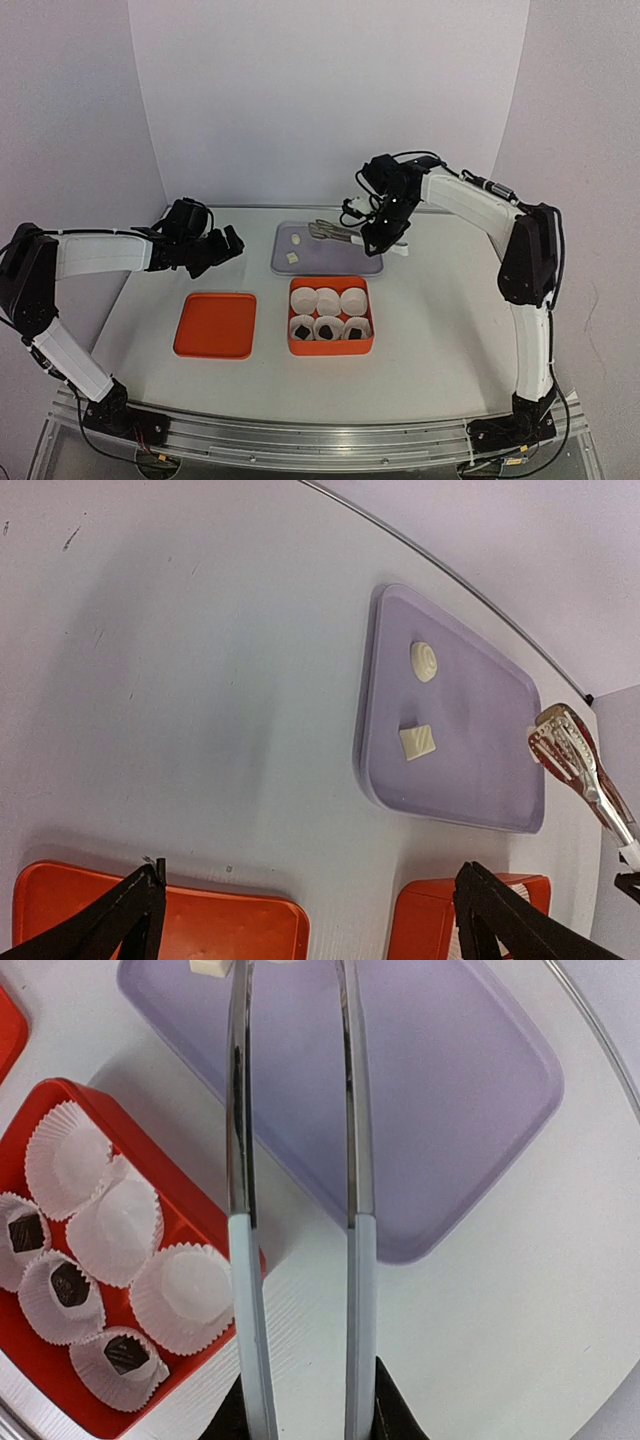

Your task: Pack the chocolate

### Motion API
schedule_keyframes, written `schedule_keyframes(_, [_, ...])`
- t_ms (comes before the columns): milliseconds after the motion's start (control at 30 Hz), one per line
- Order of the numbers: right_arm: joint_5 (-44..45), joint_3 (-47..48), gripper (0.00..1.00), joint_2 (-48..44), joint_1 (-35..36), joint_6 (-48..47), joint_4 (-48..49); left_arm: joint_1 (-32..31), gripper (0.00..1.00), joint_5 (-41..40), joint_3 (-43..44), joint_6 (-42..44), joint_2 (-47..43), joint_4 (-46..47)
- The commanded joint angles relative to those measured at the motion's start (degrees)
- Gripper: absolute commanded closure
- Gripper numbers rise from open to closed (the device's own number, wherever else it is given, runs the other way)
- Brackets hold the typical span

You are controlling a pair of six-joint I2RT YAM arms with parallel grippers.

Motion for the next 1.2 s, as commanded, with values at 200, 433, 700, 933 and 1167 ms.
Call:
schedule_keyframes(200, [-1.78, -24.48, 0.99, -25.19, 3.35, 10.26, 0.50, -0.22, 0.00, 0.62, 0.34, 0.71, -1.28, 2.92])
schedule_keyframes(433, [-1.11, -32.14, 0.99, -32.32, 9.33, 14.37, -4.60, -0.22, 0.00, 2.11, 0.54, 0.92, 0.00, 4.00])
schedule_keyframes(700, [1.71, -33.61, 0.99, -30.94, 11.95, 16.58, -5.91, -0.22, 0.00, 3.41, 0.23, 1.20, -0.07, 4.83])
schedule_keyframes(933, [4.71, -32.98, 0.99, -27.86, 12.17, 18.91, -5.95, -0.22, 0.00, 3.52, -0.61, 1.50, -0.61, 4.71])
schedule_keyframes(1167, [5.83, -32.81, 0.99, -25.95, 12.24, 18.51, -6.62, -0.22, 0.00, 3.45, -1.47, 1.47, -1.41, 4.77])
